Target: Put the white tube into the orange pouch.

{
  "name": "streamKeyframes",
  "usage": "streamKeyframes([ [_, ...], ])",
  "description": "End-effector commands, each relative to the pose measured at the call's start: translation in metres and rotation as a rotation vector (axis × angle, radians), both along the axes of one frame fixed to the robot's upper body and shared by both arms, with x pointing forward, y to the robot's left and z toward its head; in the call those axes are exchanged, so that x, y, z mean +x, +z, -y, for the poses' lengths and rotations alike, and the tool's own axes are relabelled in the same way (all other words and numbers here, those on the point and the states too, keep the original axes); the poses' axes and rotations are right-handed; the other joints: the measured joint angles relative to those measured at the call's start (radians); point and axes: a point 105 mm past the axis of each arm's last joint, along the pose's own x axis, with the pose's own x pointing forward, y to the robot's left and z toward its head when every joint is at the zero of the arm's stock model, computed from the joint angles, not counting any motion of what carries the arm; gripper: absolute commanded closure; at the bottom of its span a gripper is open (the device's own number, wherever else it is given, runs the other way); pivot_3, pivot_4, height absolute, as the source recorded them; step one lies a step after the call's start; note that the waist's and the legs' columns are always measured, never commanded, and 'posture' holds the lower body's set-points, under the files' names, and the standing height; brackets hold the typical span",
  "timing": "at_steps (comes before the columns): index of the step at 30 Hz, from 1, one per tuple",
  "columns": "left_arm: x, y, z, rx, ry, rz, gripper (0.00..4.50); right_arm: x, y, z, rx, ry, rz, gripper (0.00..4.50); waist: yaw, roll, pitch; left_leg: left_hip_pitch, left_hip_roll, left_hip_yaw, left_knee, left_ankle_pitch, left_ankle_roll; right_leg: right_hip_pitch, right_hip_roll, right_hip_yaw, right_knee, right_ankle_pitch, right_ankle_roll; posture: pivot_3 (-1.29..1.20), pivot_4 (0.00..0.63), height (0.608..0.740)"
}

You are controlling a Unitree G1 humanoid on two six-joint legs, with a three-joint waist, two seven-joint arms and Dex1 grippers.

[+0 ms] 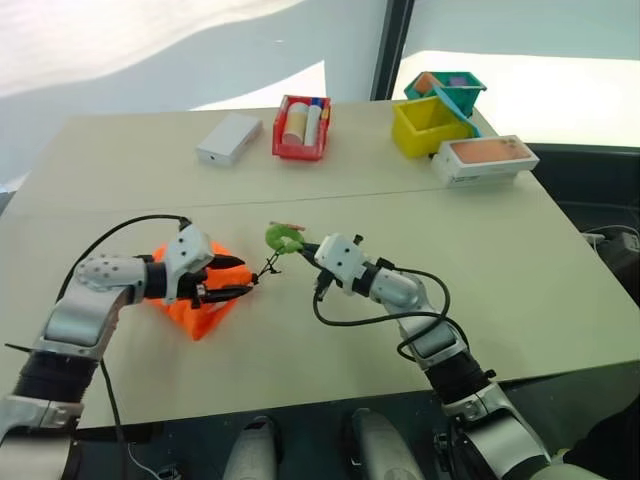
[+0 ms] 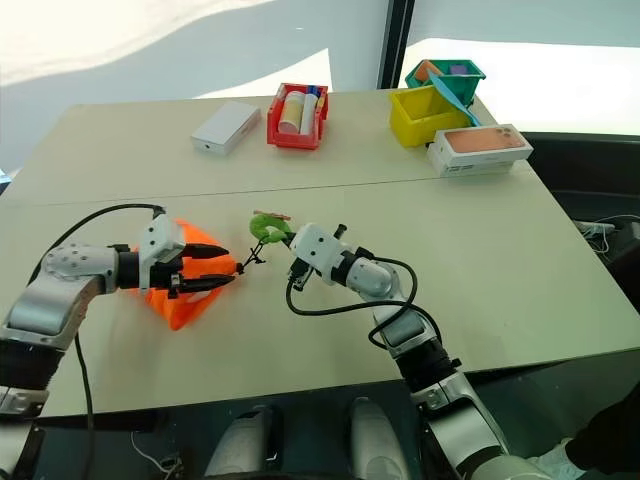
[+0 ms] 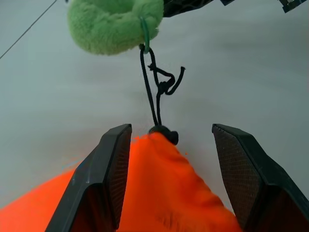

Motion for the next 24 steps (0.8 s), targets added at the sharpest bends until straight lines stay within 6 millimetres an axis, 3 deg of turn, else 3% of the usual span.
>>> streamKeyframes([
  [1,0.005,-0.002,0.009,0.06,-0.035,0.022,1.66,-0.005,0.021,-0.009,0.04,0.023,0.065,4.47,0.0,0.0,0.0,0.0,0.0,0.0,0.0,0.0,0.0,0.0,0.0,0.0,0.0,0.0,0.0,0.0,0.15,0.74],
  [10,0.016,-0.016,0.009,0.181,-0.01,0.08,1.66,-0.007,0.022,-0.012,0.038,0.021,0.067,4.47,0.001,0.0,0.0,0.0,0.0,-0.001,0.001,0.0,0.0,0.0,0.0,0.0,0.001,0.0,0.001,0.0,0.15,0.74],
  [18,0.017,-0.018,0.01,0.152,0.024,0.07,1.66,-0.006,0.022,-0.012,0.031,0.019,0.068,4.47,0.001,0.0,0.0,0.0,0.0,-0.001,0.003,0.0,0.0,0.001,0.0,0.0,0.003,0.0,0.001,0.0,0.15,0.74],
  [24,0.012,-0.018,0.011,0.029,0.055,-0.073,1.66,-0.006,0.022,-0.011,0.027,0.023,0.068,4.47,0.001,0.0,0.0,0.0,0.0,-0.001,0.006,0.0,0.0,0.001,0.0,0.0,0.005,-0.001,0.002,0.0,0.15,0.74],
])
